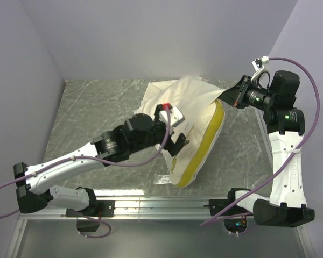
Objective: Put the pillow into the pillowcase
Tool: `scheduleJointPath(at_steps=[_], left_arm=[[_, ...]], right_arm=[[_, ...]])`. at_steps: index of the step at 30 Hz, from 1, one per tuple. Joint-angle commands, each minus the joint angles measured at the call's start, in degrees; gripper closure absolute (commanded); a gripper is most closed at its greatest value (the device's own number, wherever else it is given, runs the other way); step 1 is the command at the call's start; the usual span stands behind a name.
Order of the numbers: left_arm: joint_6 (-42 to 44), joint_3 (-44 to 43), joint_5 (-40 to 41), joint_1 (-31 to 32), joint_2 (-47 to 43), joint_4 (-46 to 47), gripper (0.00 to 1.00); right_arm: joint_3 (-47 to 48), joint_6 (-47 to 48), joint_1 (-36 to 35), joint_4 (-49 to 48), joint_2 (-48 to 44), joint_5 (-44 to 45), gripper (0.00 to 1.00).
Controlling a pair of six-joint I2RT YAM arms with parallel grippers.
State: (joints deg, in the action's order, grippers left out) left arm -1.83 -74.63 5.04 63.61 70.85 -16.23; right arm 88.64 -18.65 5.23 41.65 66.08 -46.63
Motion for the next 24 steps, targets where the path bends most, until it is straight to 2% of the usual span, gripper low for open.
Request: scheduleJointPath(at_steps=[1,3,7,12,15,18,19,24], left_arm=[[0.9,1.1,13.4,4.1,2.8,5.1,0.01],[0.9,0.7,14.7,5.5,5.3,4.9,0.01],[0.0,-0.8,23.9,5.9,11.1,0.4,0.01],[0.1,10.4,26.4,2.0,7.5,5.1,0.01],[-0.5,13.7,24.7,0.2,5.2,5.8,0.01],[0.5,16.2,17.5,-0.3,-0.3,9.5,0.01],[0.8,16.5,12.7,-0.3,-3.2,9.8,0.01],[3.7,14.7,3.8,-0.3,-10.5,8.1,0.01]], right_arm=[[0.0,-3.2,-0.8,-7.4,-2.6,-1.4,1.00],[0.0,-4.8,-0.9,-8.6,-3.1,-2.6,1.00],[0.2,-7.2,-0.9,-10.6,-3.9,-4.1,1.00],[-0.1,-8.1,-0.9,-11.5,-5.6,-5.1,1.00],[-0.7,-8.2,-0.8,-11.7,-5.8,-5.4,1.00],[-1.6,-7.8,-0.9,-11.9,-6.1,-5.0,1.00],[-1.9,-7.6,-1.0,-11.8,-6.1,-5.0,1.00],[-2.1,-7.9,-1.0,-11.8,-5.9,-5.0,1.00]])
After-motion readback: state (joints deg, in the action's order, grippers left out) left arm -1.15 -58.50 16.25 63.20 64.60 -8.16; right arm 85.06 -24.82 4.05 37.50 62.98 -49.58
